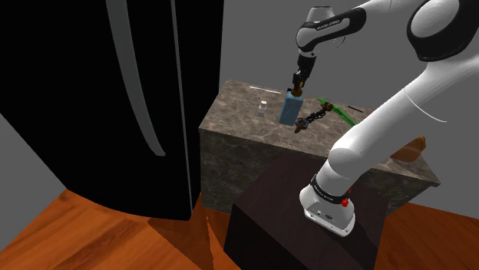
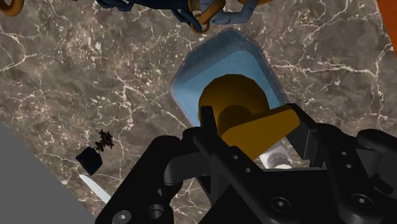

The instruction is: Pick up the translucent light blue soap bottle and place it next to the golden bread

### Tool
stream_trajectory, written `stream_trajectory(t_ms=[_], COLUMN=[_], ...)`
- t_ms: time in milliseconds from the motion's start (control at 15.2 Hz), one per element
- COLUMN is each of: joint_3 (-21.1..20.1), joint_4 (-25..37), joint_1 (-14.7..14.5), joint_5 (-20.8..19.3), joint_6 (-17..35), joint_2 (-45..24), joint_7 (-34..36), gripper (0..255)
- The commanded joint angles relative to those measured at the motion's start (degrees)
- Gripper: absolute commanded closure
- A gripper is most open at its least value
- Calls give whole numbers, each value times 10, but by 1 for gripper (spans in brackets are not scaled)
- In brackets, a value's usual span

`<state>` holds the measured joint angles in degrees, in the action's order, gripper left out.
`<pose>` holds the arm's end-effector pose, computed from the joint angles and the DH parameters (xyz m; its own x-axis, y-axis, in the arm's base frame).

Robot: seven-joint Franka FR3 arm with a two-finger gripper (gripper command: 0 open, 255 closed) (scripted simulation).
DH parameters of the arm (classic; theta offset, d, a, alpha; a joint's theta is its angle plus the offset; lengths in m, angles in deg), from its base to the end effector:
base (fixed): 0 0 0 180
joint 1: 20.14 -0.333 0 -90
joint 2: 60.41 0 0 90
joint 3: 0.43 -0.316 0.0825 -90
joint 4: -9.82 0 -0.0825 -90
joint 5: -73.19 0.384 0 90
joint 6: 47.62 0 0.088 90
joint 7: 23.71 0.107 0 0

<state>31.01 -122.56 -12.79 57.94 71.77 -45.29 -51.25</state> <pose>0.3568 -0.3122 0.4346 0.9977 -0.0523 -0.0421 -0.0486 -0.9951 0.0861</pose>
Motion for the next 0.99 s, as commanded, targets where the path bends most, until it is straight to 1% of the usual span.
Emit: stream_trajectory(t_ms=[0,264,924], joint_3=[0,0,-13], joint_4=[0,0,56], joint_1=[0,0,-1], joint_5=[0,0,0], joint_6=[0,0,-80], joint_2=[0,0,25], joint_7=[0,0,-2], gripper=[255,255,255])
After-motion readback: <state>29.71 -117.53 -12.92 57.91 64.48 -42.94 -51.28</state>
